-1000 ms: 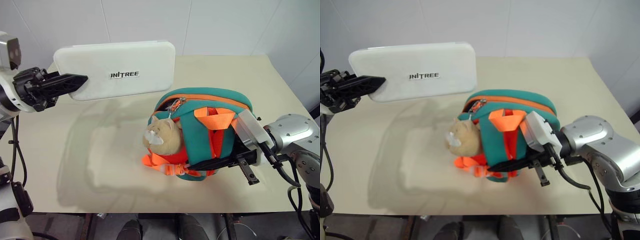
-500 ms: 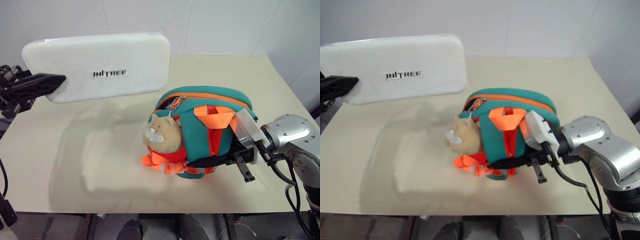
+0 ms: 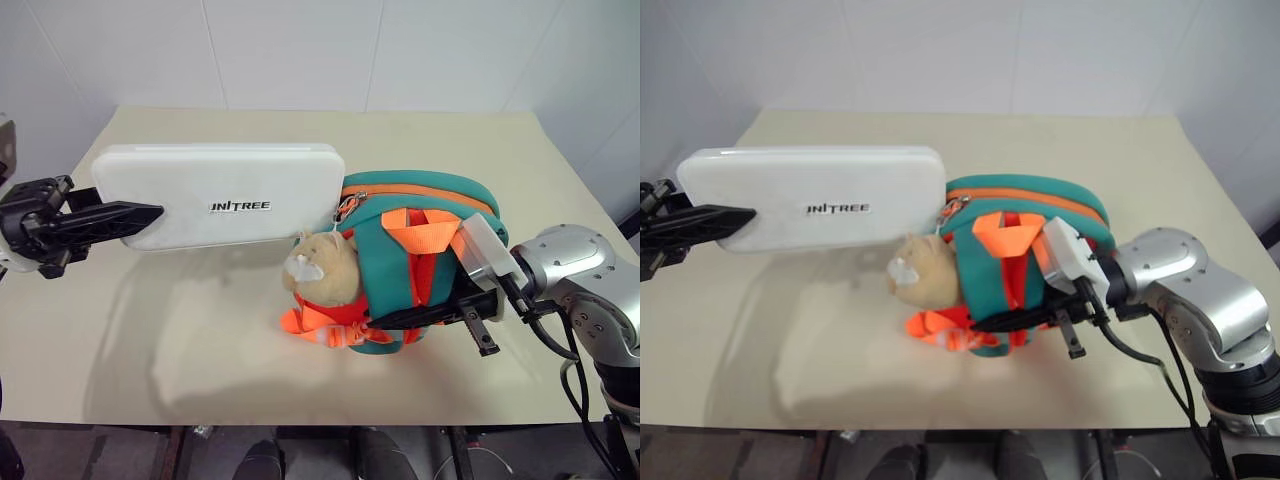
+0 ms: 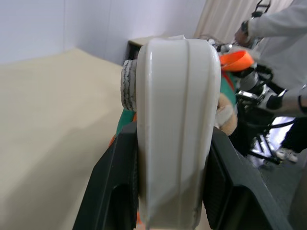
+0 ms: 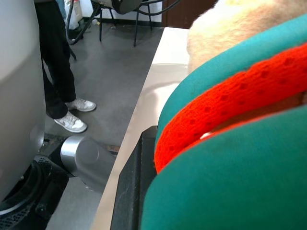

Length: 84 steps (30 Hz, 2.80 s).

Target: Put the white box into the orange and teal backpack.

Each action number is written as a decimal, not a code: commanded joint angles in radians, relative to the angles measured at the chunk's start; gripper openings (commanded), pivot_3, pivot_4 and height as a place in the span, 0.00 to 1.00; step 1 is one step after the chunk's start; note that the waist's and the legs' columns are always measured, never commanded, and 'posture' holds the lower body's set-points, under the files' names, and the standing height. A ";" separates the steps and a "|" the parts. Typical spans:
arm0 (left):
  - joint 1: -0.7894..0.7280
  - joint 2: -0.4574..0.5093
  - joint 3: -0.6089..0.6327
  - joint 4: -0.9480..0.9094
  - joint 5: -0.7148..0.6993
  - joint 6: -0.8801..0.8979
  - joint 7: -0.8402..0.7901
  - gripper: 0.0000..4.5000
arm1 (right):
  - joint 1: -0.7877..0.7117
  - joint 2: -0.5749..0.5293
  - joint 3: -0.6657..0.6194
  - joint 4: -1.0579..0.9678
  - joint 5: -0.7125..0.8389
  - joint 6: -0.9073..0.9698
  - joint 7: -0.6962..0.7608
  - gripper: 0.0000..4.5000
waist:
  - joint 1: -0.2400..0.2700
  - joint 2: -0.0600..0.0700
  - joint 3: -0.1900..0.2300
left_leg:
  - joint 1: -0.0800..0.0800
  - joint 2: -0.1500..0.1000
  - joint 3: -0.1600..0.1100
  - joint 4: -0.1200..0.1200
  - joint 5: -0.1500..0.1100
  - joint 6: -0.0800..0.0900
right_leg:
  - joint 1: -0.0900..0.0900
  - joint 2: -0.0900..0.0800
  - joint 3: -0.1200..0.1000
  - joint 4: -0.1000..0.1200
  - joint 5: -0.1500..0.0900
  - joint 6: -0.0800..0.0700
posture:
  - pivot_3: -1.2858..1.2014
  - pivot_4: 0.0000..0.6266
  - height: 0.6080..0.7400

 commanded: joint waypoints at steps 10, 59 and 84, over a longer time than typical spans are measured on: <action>-0.169 -0.001 -0.302 0.082 0.162 -0.194 -0.174 0.29 | -0.009 0.013 -0.018 -0.018 -0.005 -0.024 -0.012 0.12 | 0.002 0.000 0.000 | 0.000 0.000 0.000 0.001 0.000 0.000 | 0.001 0.000 -0.001 0.000 0.000 0.000 | 0.52 0.24 1.00; -0.596 -0.280 -0.643 0.215 0.606 -0.312 -0.168 1.00 | -0.024 0.096 0.021 0.015 -0.083 -0.057 -0.056 0.12 | 0.006 0.000 0.000 | -0.003 -0.001 -0.002 0.011 -0.002 0.003 | 0.003 0.001 -0.001 0.005 0.001 0.002 | 0.52 0.24 1.00; -0.082 -0.312 -0.157 -0.433 0.028 -0.041 0.333 1.00 | -0.026 0.093 0.025 0.035 -0.092 -0.060 -0.053 0.12 | 0.022 0.000 0.000 | 0.004 -0.001 -0.005 0.013 -0.002 0.004 | 0.012 0.000 -0.002 -0.001 0.002 0.003 | 0.52 0.24 1.00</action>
